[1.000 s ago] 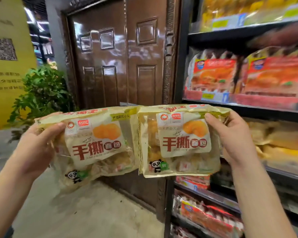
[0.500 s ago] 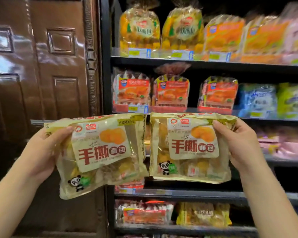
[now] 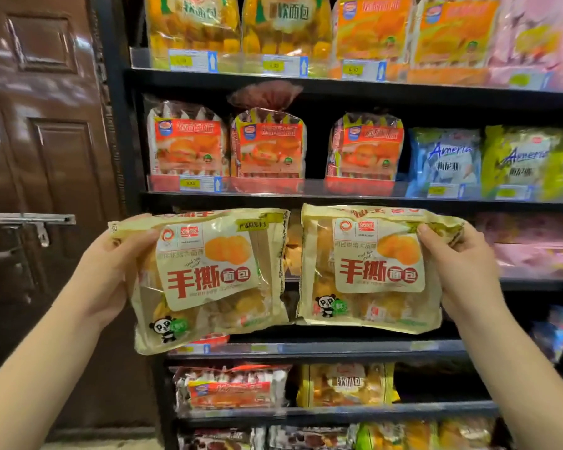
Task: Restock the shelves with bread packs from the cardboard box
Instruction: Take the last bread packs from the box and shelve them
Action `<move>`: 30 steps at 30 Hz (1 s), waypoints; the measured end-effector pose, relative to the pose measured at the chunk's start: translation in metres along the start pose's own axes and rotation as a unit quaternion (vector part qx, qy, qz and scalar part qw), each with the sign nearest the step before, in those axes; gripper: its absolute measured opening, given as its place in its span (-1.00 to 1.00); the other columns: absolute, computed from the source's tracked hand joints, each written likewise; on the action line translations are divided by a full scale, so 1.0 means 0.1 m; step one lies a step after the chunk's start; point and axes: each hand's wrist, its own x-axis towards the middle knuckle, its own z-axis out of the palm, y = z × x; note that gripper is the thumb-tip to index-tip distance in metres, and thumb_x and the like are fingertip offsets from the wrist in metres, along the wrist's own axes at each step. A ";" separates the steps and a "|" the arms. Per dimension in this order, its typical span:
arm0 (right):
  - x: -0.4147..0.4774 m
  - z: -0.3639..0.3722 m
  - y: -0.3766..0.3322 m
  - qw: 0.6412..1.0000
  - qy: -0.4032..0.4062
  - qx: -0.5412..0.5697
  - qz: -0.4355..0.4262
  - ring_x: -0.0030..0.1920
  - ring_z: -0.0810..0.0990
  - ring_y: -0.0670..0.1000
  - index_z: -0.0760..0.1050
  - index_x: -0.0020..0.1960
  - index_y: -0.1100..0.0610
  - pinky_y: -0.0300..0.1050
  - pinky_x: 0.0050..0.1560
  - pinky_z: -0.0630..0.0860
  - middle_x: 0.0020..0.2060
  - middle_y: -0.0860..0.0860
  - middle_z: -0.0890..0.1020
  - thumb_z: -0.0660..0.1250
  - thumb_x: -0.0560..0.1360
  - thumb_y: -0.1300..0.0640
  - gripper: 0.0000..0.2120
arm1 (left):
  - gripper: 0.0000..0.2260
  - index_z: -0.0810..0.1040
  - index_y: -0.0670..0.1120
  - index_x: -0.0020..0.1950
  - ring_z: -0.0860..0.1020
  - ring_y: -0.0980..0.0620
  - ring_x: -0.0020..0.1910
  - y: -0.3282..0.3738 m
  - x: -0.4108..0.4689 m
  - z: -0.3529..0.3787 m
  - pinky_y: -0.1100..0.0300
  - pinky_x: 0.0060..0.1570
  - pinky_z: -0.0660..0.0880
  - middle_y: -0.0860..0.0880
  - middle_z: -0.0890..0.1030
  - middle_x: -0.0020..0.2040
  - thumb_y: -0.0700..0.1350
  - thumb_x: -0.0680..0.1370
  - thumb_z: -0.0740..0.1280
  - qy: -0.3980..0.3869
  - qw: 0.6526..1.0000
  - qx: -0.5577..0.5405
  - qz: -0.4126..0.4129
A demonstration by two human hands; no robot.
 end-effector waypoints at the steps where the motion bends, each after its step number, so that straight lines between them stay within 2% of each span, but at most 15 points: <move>1: 0.02 -0.04 0.13 1.000 0.001 0.007 0.007 0.05 0.73 0.13 0.61 0.13 0.06 0.26 0.13 0.64 0.00 0.06 0.75 0.44 0.58 0.10 -0.86 | -0.51 0.58 -0.05 0.32 0.73 -0.05 0.02 -0.08 0.01 0.08 0.21 -0.25 0.65 -0.09 0.73 0.11 0.04 0.41 0.44 0.000 1.000 0.001 -0.004; 5: 0.03 -0.15 0.69 0.998 -0.022 0.033 0.041 0.07 0.73 0.14 0.59 0.15 0.01 0.16 0.07 0.65 0.03 0.05 0.75 0.39 0.62 0.11 -0.88 | -0.47 0.54 -0.05 0.37 0.71 -0.09 0.08 -0.52 0.05 0.29 0.15 -0.19 0.68 -0.10 0.72 0.15 0.02 0.41 0.46 0.005 1.000 -0.003 -0.017; 8: 0.02 -0.20 1.12 0.995 -0.020 0.038 0.086 0.05 0.74 0.07 0.59 0.14 -0.10 0.11 0.04 0.64 0.03 0.01 0.75 0.37 0.63 0.08 -0.87 | -0.35 0.51 -0.04 0.39 0.70 -0.13 0.13 -0.83 0.05 0.35 0.06 -0.08 0.69 -0.13 0.69 0.20 0.09 0.34 0.56 0.007 0.999 -0.006 -0.036; 10: 0.01 -0.22 1.41 0.992 0.001 0.040 0.116 0.04 0.74 0.07 0.58 0.11 -0.13 0.13 0.05 0.66 0.03 0.01 0.75 0.35 0.64 0.09 -0.87 | -0.49 0.56 -0.03 0.32 0.71 -0.10 0.09 -1.00 0.06 0.39 0.07 -0.09 0.69 -0.14 0.69 0.20 0.03 0.40 0.52 0.012 0.999 -0.011 -0.046; 12: 0.02 -0.21 1.66 0.987 0.026 0.045 0.152 0.03 0.74 0.09 0.56 0.09 -0.14 0.13 0.03 0.67 0.04 0.05 0.73 0.33 0.65 0.09 -0.88 | -0.64 0.57 -0.05 0.32 0.72 -0.09 0.07 -1.14 0.07 0.45 0.08 -0.10 0.70 -0.15 0.69 0.20 -0.10 0.51 0.37 0.008 0.998 -0.024 -0.056; 15: 0.04 -0.18 1.98 0.976 0.055 0.066 0.198 0.03 0.74 0.08 0.54 0.12 -0.11 0.11 0.03 0.67 0.06 0.07 0.72 0.32 0.66 0.10 -0.89 | -0.63 0.53 -0.10 0.39 0.70 -0.11 0.10 -1.38 0.16 0.49 0.06 -0.05 0.69 -0.14 0.69 0.20 -0.17 0.57 0.29 0.010 0.997 -0.017 -0.070; 17: 0.04 -0.13 2.15 0.973 0.073 0.070 0.208 0.05 0.73 0.07 0.53 0.16 -0.08 0.07 0.01 0.67 0.08 0.06 0.71 0.31 0.66 0.11 -0.88 | -0.64 0.51 -0.10 0.42 0.70 -0.12 0.12 -1.55 0.26 0.49 0.03 -0.01 0.68 -0.15 0.68 0.22 -0.20 0.60 0.27 0.013 0.996 -0.020 -0.084; 20: 0.05 -0.01 2.34 0.970 0.104 0.066 0.207 0.01 0.70 -0.03 0.50 0.16 -0.07 -0.21 -0.19 0.63 0.07 0.01 0.68 0.28 0.68 0.14 -0.87 | -0.62 0.51 -0.10 0.43 0.69 -0.13 0.15 -1.81 0.43 0.45 0.00 0.04 0.67 -0.18 0.66 0.26 -0.20 0.59 0.30 0.014 0.994 -0.021 -0.105; 21: 0.06 0.03 2.39 0.970 0.108 0.065 0.208 0.02 0.69 -0.04 0.49 0.14 -0.09 -0.24 -0.20 0.61 0.07 0.00 0.67 0.28 0.68 0.14 -0.86 | -0.61 0.51 -0.11 0.42 0.68 -0.14 0.16 -1.88 0.48 0.45 0.01 0.03 0.67 -0.19 0.66 0.26 -0.19 0.59 0.30 0.010 0.994 -0.020 -0.108; 24: 0.09 0.12 2.58 0.967 0.125 0.068 0.210 0.06 0.70 -0.01 0.49 0.14 -0.10 -0.17 -0.12 0.62 0.10 0.02 0.66 0.27 0.68 0.14 -0.86 | -0.63 0.50 -0.14 0.43 0.69 -0.12 0.14 -2.03 0.58 0.50 0.05 0.00 0.68 -0.18 0.66 0.25 -0.22 0.61 0.27 0.011 0.993 -0.025 -0.117; 30: 0.20 0.23 2.87 0.959 0.157 0.106 0.209 0.03 0.66 -0.05 0.48 0.10 -0.10 -0.23 -0.12 0.60 0.03 -0.02 0.65 0.25 0.70 0.17 -0.84 | -0.63 0.48 -0.15 0.44 0.70 -0.10 0.11 -2.15 0.70 0.64 0.05 -0.02 0.69 -0.16 0.68 0.22 -0.25 0.63 0.24 0.007 0.991 -0.015 -0.133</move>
